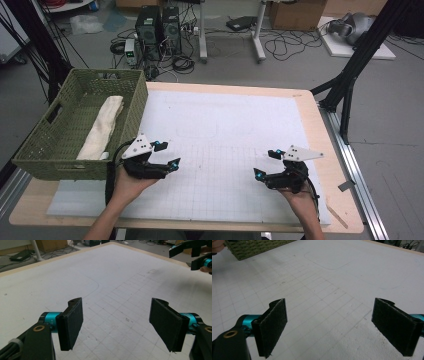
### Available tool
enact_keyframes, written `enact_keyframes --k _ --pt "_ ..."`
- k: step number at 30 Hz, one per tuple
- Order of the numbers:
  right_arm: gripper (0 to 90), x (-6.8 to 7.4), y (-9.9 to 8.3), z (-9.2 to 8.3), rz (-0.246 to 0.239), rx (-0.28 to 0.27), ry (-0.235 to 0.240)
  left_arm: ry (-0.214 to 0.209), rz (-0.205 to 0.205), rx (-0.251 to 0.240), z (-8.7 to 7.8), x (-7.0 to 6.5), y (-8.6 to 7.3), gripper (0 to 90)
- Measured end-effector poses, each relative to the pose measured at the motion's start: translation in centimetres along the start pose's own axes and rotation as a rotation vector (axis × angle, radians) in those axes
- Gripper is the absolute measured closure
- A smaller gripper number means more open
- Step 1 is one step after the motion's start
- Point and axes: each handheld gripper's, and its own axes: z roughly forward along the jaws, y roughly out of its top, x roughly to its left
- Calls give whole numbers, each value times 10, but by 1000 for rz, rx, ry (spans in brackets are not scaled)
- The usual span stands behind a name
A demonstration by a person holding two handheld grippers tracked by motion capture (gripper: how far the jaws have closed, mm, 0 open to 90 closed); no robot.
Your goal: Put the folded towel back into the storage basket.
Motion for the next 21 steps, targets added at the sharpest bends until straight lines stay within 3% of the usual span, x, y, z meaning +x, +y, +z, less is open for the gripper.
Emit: enact_keyframes --k 11,21 --pt "123 4 -1 2 -6 -4 12 2 12 33 5 -3 -12 277" --pt "123 3 -2 1 -7 -11 9 13 18 33 6 -3 -14 277"
